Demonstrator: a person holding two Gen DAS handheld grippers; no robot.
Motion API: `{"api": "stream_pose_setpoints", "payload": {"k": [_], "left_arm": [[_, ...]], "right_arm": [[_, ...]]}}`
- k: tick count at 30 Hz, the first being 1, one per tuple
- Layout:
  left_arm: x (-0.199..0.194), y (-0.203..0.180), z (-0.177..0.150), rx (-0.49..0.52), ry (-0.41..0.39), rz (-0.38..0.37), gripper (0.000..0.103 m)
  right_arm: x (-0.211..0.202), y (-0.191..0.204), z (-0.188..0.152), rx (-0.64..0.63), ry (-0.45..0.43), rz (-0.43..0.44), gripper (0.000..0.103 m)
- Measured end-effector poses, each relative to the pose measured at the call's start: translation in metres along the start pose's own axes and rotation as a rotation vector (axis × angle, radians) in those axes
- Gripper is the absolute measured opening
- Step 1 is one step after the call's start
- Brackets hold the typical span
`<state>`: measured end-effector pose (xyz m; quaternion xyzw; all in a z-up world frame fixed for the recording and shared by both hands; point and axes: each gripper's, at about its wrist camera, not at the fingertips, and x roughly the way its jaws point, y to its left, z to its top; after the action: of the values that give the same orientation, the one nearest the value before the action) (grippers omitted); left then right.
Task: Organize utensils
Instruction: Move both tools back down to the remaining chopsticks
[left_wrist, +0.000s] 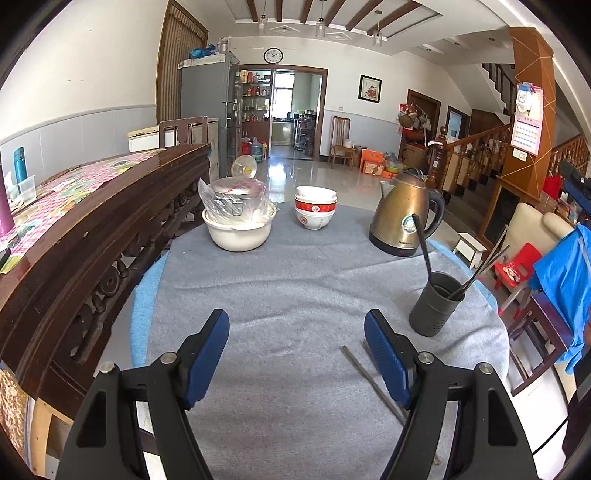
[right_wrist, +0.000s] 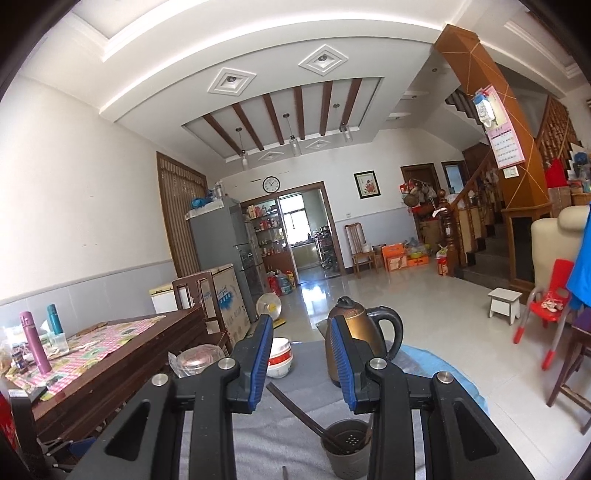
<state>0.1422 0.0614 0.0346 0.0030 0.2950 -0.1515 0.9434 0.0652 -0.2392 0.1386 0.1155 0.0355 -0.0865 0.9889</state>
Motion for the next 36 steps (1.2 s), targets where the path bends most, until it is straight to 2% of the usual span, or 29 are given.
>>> {"api": "stream_pose_setpoints", "payload": {"k": [5,7,8,11,18,20,24,28,36], "left_arm": [[0.005,-0.018,0.0,-0.009,0.014,0.011,0.076],[0.008,-0.023,-0.002,-0.015,0.022,0.02,0.076],[0.009,-0.026,-0.002,-0.021,0.028,0.028,0.076],[0.014,-0.031,-0.005,-0.036,0.052,0.034,0.076],[0.032,-0.03,-0.03,-0.061,0.15,0.066,0.076],[0.04,-0.027,-0.041,-0.077,0.198,0.071,0.076],[0.051,-0.019,-0.056,-0.122,0.276,0.046,0.076],[0.056,-0.014,-0.063,-0.137,0.309,0.034,0.076],[0.073,-0.005,-0.081,-0.148,0.384,0.023,0.076]], "right_arm": [[-0.012,-0.02,0.003,-0.027,-0.023,0.001,0.037],[-0.019,-0.032,0.004,-0.032,-0.03,-0.008,0.051],[-0.025,-0.039,0.003,-0.034,-0.039,-0.013,0.065],[-0.041,-0.057,0.002,-0.035,-0.06,-0.03,0.065],[-0.06,-0.084,-0.014,0.013,-0.007,0.001,0.063],[-0.059,-0.086,-0.027,0.035,0.032,0.025,0.062],[-0.04,-0.084,-0.054,0.083,0.168,0.106,0.04],[-0.009,-0.06,-0.092,0.074,0.341,0.177,0.04],[0.046,-0.029,-0.148,0.023,0.606,0.231,0.039]]}}
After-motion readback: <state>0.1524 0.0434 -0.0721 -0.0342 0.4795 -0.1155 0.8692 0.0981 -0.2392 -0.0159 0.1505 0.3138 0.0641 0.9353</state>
